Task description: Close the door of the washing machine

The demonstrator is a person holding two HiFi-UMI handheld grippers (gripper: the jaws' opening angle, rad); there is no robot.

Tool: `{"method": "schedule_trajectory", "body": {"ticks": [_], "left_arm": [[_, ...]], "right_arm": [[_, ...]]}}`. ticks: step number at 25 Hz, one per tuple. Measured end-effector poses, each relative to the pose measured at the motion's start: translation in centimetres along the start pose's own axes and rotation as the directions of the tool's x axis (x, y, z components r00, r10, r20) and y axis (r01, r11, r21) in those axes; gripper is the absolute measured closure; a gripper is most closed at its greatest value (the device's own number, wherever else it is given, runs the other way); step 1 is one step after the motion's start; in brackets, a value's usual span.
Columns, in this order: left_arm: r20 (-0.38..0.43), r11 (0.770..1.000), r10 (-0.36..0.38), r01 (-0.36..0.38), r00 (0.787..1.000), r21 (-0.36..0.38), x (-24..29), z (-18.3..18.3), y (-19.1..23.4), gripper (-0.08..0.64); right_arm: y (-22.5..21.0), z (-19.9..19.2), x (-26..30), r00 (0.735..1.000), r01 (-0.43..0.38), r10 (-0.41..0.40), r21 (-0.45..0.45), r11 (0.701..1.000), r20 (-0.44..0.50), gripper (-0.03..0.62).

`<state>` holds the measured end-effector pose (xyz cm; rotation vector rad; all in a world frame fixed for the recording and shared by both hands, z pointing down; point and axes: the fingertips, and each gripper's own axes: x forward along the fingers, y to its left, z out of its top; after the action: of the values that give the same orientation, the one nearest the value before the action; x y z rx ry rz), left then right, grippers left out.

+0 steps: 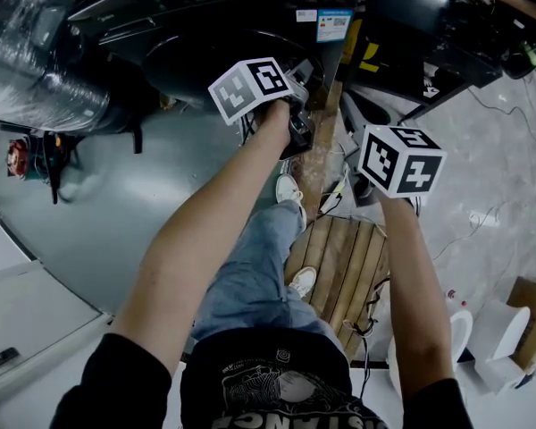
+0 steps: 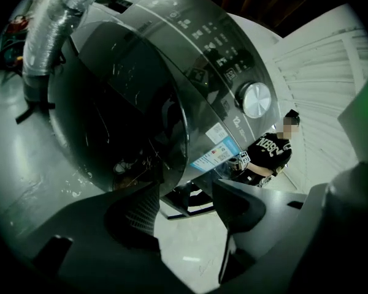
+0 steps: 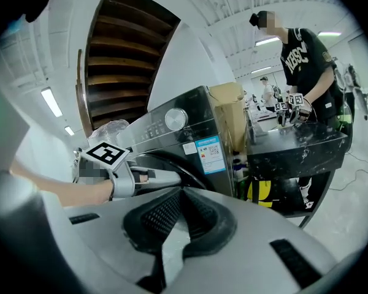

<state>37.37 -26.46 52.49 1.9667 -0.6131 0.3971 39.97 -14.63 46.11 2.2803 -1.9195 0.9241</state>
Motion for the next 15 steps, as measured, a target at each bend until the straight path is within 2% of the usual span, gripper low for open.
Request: {"method": "schedule_trajectory", "body": {"ticks": [8, 15], "left_arm": [[0.022, 0.981, 0.015, -0.019, 1.0, 0.192, -6.3, -1.1, -2.4, 0.309], [0.057, 0.958, -0.015, -0.002, 0.998, 0.288, -12.4, -2.2, -5.2, 0.336]], "right_arm": [[2.8, 0.0, -4.8, 1.0, -0.003, 0.004, -0.053, 0.999, 0.01, 0.571], [6.1, 0.8, -9.1, 0.999, -0.031, 0.034, -0.093, 0.995, 0.034, 0.571]]}}
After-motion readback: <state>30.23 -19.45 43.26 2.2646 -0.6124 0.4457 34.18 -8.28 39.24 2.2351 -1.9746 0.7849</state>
